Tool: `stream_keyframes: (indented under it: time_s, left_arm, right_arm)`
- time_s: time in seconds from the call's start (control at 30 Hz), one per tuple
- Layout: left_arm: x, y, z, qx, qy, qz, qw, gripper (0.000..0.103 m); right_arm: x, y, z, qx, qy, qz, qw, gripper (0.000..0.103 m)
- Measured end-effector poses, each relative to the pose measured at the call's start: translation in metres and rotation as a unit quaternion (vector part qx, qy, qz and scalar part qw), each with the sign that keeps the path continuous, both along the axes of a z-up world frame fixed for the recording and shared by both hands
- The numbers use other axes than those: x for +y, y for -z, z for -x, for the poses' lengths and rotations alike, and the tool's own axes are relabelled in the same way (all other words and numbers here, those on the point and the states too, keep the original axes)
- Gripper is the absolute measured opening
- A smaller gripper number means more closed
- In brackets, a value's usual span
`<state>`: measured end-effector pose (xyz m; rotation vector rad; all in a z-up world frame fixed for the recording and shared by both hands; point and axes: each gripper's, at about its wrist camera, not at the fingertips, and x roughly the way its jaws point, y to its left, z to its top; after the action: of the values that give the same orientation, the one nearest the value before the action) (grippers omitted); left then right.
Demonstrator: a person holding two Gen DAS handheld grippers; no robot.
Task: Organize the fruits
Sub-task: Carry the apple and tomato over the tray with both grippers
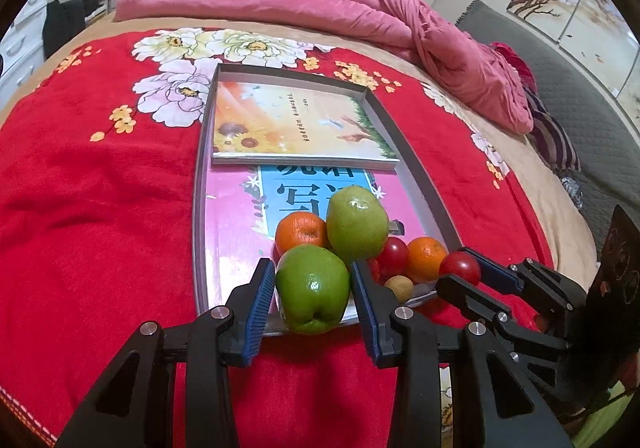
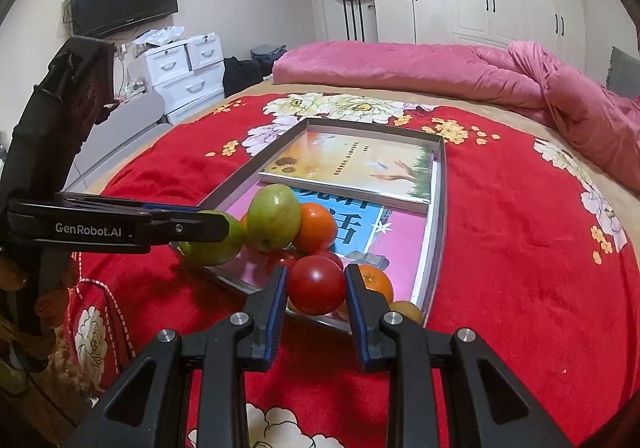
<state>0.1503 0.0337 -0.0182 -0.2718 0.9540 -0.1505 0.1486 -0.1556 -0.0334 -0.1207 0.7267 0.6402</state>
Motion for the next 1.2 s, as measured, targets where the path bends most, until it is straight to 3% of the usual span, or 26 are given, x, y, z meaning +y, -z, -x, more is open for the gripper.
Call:
stream_keyframes:
  time_s: [1.2]
  left_arm:
    - [-0.003, 0.006, -0.004, 0.000, 0.003, -0.003, 1.0000, 0.041]
  right_arm:
    - [0.020, 0.017, -0.007, 0.005, -0.008, 0.035, 0.999, 0.030]
